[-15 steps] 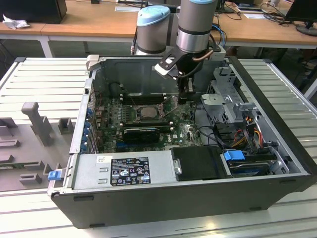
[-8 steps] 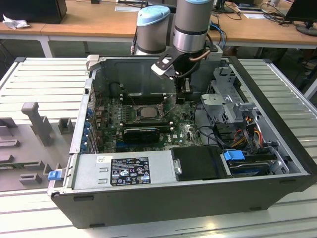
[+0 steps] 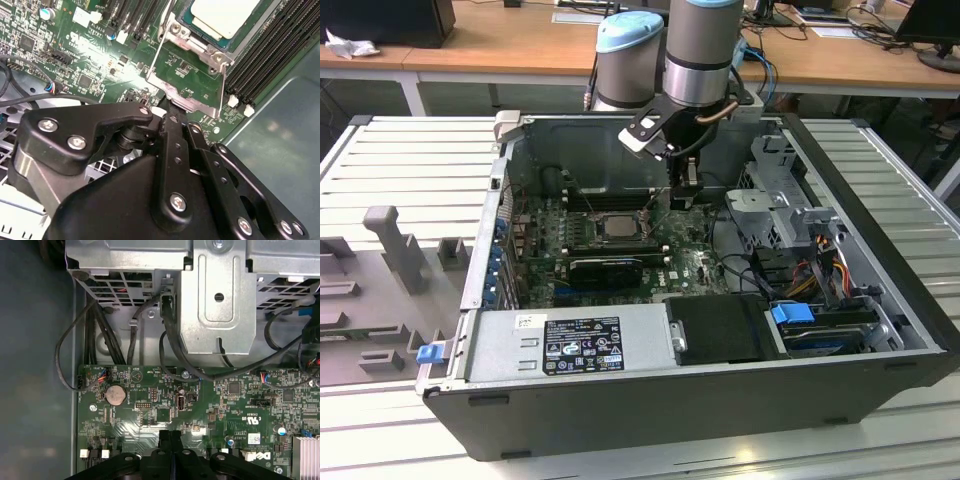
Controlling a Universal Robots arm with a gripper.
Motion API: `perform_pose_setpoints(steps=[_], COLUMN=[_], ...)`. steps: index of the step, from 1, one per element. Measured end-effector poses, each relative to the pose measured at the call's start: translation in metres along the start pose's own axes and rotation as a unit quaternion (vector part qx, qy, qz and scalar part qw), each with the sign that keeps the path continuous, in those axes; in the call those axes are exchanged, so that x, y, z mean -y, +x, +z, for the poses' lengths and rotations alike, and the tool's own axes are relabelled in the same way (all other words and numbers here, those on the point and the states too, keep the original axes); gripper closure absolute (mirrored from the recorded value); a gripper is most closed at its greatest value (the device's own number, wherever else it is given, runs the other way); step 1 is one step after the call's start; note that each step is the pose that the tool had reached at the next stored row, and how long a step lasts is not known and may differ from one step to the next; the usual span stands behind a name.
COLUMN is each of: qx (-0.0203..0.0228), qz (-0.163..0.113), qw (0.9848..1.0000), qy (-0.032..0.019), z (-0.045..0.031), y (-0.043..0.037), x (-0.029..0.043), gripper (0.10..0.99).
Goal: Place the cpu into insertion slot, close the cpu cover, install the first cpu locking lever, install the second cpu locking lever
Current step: 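Close the cpu cover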
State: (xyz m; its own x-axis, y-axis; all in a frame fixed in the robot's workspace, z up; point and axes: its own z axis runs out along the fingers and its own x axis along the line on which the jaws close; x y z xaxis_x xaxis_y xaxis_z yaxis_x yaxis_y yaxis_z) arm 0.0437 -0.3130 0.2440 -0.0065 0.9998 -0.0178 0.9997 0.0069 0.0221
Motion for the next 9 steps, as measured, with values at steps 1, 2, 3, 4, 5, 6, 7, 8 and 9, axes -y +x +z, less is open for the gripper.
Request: perform_pose_setpoints(steps=[1, 2, 3, 4, 5, 6, 7, 8, 9], qx=[0.0000, 0.0000, 0.0000, 0.0000, 0.0000, 0.0000, 0.0000, 0.0000, 0.0000], qz=[0.000, 0.000, 0.000, 0.000, 0.000, 0.000, 0.000, 0.000, 0.000], qw=[1.0000, 1.0000, 1.0000, 1.0000, 1.0000, 1.0000, 1.0000, 1.0000, 1.0000], qy=[0.0000, 0.0000, 0.0000, 0.0000, 0.0000, 0.0000, 0.0000, 0.0000, 0.0000], z=[0.0000, 0.0000, 0.0000, 0.0000, -0.0001, -0.0001, -0.0001, -0.0001, -0.0001], y=[0.0000, 0.0000, 0.0000, 0.0000, 0.0000, 0.0000, 0.0000, 0.0000, 0.0000], x=[0.0006, 0.0012, 0.0019, 0.0026, 0.0034, 0.0040, 0.0047, 0.0051, 0.0060], gripper=[0.980, 0.980, 0.980, 0.980, 0.980, 0.980, 0.980, 0.980, 0.980])
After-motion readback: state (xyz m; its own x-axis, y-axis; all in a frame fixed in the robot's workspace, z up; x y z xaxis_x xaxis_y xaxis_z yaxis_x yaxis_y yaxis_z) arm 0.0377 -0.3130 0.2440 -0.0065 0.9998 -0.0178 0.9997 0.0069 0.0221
